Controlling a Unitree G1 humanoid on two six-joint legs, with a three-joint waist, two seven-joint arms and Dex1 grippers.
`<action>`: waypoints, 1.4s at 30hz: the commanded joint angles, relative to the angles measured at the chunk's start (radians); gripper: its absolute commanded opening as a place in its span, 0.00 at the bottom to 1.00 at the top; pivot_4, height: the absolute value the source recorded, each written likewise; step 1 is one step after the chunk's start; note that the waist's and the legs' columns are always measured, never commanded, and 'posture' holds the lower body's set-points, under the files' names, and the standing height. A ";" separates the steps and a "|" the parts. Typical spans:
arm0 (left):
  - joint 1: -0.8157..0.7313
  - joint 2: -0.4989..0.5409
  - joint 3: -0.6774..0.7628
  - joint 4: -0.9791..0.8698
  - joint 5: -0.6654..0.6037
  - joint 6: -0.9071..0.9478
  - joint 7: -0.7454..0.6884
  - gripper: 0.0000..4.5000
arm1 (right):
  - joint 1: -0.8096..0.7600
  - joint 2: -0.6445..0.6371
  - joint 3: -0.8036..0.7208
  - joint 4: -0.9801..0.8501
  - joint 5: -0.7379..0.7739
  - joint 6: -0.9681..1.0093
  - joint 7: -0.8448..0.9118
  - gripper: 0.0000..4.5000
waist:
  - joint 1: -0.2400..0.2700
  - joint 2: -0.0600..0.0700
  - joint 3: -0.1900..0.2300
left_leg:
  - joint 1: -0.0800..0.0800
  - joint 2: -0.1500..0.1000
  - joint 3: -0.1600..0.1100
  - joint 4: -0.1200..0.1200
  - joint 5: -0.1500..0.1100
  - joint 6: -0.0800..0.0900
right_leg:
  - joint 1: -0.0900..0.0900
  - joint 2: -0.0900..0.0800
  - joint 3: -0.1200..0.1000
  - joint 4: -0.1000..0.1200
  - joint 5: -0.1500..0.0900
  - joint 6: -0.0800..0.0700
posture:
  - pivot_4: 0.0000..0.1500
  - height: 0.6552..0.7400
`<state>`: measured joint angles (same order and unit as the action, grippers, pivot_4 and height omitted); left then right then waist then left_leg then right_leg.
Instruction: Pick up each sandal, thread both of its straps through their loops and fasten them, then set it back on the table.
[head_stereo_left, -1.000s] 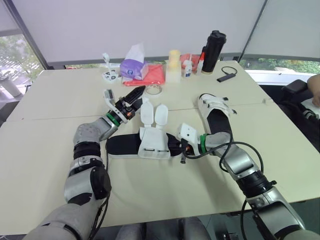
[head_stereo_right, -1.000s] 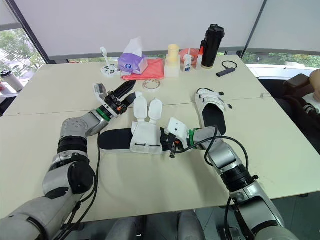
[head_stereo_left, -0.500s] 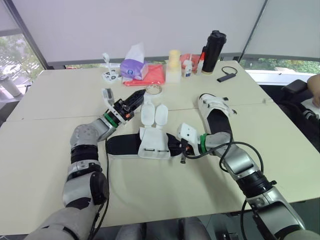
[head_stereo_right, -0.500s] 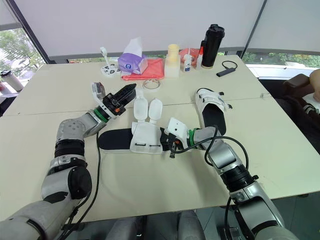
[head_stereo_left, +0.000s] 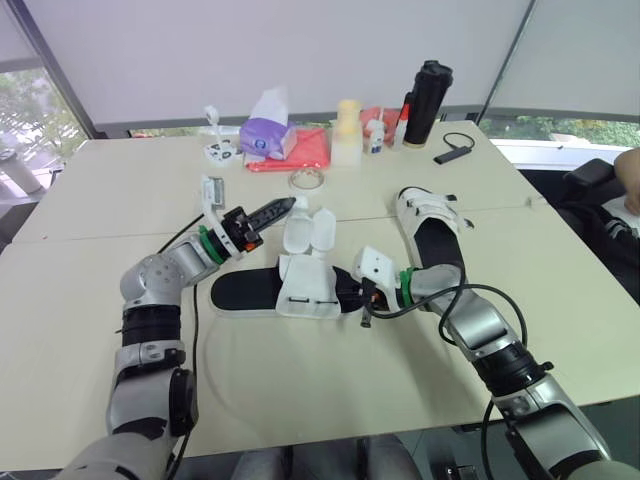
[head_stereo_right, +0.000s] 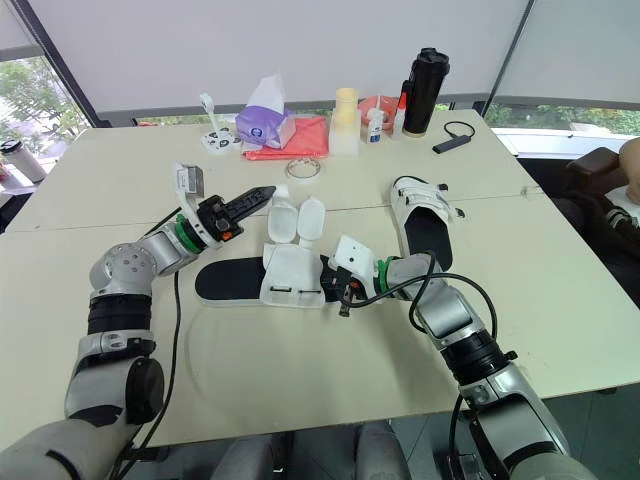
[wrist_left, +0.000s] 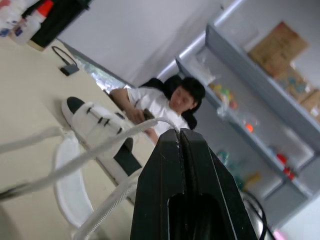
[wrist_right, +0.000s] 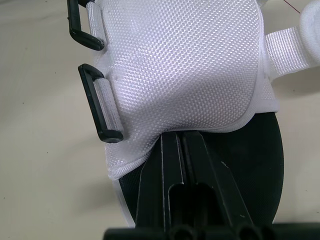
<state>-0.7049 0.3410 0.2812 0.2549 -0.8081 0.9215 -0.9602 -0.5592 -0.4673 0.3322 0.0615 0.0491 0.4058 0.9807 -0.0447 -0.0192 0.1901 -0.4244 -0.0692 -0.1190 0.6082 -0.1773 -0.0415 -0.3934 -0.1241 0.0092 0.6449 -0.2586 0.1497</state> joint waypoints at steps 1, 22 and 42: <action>0.065 0.081 -0.069 -0.233 -0.023 -0.020 -0.109 0.01 | 0.021 -0.008 0.025 0.022 -0.025 0.017 -0.004 0.00 | 0.000 0.000 0.000 | 0.000 0.000 0.001 -0.001 0.000 0.000 | -0.001 0.000 0.001 0.000 0.000 0.000 | 1.00 1.00; 0.417 0.311 -0.435 -0.099 0.622 -1.295 -0.383 0.01 | 0.007 -0.010 0.032 0.042 -0.032 -0.010 0.011 0.00 | 0.026 0.005 -0.003 | 0.002 0.011 0.005 -0.016 0.000 -0.001 | -0.004 0.004 0.006 -0.016 -0.001 -0.013 | 1.00 1.00; 0.487 0.428 -0.412 -0.348 0.355 -0.718 -0.400 0.99 | 0.000 -0.005 0.035 0.054 -0.036 -0.021 0.010 0.00 | 0.025 0.007 -0.003 | 0.003 0.012 0.004 -0.015 0.000 0.000 | -0.003 0.006 0.005 -0.014 0.000 -0.014 | 1.00 1.00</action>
<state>-0.2341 0.7367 -0.1637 -0.0141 -0.3634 0.0660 -1.3401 -0.5714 -0.4679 0.3399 0.0847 0.0423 0.3737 0.9924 -0.0200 -0.0126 0.1867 -0.4215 -0.0573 -0.1148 0.5933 -0.1768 -0.0417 -0.3967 -0.1181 0.0144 0.6305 -0.2591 0.1362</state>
